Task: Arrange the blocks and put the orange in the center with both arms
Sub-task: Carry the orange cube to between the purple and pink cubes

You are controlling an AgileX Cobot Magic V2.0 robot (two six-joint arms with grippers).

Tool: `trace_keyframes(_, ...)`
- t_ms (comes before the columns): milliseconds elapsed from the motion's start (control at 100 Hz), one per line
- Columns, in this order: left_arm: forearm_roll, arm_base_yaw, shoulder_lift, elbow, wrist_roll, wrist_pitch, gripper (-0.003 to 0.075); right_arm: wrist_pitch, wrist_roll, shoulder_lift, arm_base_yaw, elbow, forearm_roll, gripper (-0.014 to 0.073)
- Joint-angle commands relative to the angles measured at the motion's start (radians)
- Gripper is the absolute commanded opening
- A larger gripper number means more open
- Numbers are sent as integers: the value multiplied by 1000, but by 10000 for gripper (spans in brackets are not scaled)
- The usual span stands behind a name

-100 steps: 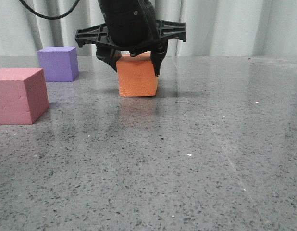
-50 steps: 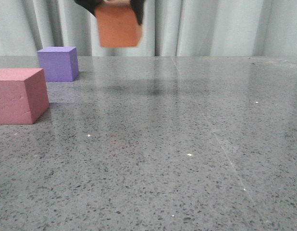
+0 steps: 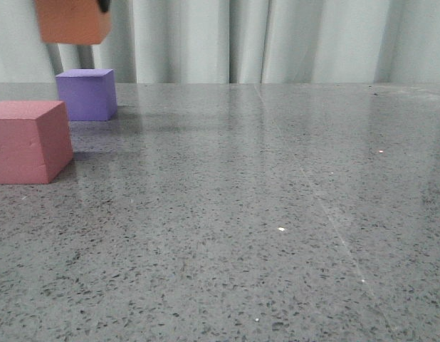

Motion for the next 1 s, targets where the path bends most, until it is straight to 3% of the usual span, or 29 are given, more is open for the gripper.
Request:
trace_keyframes(0,37,20,-71,39,-11,-88,178,-86,-9,-20,-1,-14,-12,-61)
trace_keyframes(410,-23,98,-90,251,-15,-316,179,-86,-9,-20,-1,-14,-12,-61)
trace_keyframes(990,-39,98,-1,286,-28,-361,179,-86,-9,-20,-1,-14,-12,-61)
